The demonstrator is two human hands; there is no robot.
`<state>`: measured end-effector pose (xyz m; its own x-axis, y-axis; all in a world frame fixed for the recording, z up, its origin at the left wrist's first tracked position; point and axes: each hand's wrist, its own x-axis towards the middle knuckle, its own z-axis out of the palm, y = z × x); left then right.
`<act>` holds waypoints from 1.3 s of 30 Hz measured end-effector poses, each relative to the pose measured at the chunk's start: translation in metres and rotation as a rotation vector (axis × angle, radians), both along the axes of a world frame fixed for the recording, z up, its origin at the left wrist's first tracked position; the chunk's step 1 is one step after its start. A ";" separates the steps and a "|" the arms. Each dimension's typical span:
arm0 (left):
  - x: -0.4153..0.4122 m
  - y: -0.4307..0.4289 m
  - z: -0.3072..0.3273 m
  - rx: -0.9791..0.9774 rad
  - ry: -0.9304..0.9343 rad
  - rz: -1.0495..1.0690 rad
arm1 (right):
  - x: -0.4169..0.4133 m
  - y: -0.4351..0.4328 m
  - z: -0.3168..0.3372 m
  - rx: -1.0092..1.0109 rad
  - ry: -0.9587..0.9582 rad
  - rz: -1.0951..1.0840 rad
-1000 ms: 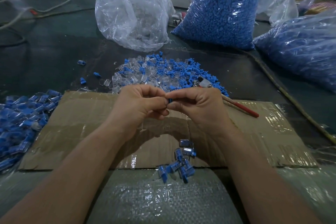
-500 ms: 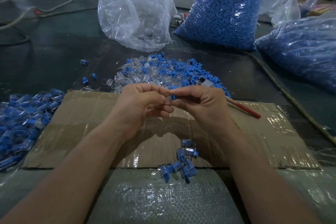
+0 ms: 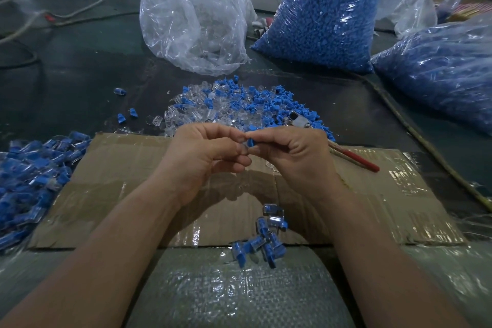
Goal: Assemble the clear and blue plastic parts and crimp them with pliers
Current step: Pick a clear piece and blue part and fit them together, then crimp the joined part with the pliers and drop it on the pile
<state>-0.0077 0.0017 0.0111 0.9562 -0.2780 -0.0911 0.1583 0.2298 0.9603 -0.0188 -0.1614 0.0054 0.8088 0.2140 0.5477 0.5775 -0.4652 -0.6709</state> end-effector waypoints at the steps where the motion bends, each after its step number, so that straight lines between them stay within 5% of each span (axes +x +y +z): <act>1: 0.000 0.000 0.000 -0.001 -0.002 -0.001 | 0.000 0.000 0.000 -0.002 0.001 -0.003; 29: 0.004 0.000 -0.008 0.050 -0.030 0.004 | -0.002 0.002 0.001 -0.071 -0.001 -0.010; 33: 0.004 0.001 -0.007 0.021 -0.037 0.042 | -0.002 -0.008 0.010 -0.054 0.244 -0.213; 36: 0.004 0.000 -0.007 0.014 -0.038 0.078 | 0.007 -0.033 0.016 -0.217 0.275 -0.479; 39: 0.004 -0.001 -0.006 0.023 -0.041 0.079 | 0.012 -0.059 0.016 -0.323 0.500 -0.613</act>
<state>-0.0038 0.0009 0.0053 0.9782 -0.1998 -0.0572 0.1012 0.2175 0.9708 -0.0067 -0.2206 0.0212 0.9630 -0.2564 0.0832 -0.1676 -0.8113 -0.5602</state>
